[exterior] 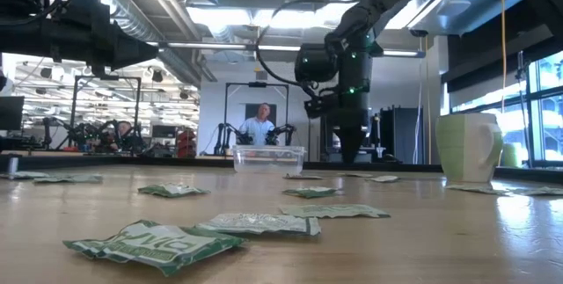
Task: Pick and place items into bin
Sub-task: Put the green stevia packet into the bin
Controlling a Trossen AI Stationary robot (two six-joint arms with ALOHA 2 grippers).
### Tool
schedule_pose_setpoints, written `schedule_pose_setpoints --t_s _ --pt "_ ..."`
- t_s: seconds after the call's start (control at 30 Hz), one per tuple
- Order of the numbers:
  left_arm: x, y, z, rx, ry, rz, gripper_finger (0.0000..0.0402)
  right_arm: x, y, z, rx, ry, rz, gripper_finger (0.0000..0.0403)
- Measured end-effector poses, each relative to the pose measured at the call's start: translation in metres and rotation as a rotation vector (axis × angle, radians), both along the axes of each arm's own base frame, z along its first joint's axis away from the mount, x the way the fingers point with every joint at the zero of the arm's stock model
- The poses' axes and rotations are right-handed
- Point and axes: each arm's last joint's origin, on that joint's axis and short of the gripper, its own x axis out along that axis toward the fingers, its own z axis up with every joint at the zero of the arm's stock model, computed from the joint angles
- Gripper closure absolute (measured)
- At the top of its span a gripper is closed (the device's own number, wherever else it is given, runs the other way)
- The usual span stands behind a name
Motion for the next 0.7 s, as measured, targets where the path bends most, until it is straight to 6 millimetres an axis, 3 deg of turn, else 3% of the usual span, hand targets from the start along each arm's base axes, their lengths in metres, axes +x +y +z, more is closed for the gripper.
schedule_pose_setpoints --t_s 0.53,0.7 --pt "0.000 0.000 0.000 0.000 0.000 -0.001 0.0315 -0.006 -0.003 -0.016 -0.014 -0.045 -0.016 0.0395" --pt "0.000 0.000 0.000 0.000 0.000 -0.001 0.0315 -0.007 -0.005 -0.016 -0.009 -0.041 -0.022 0.0395"
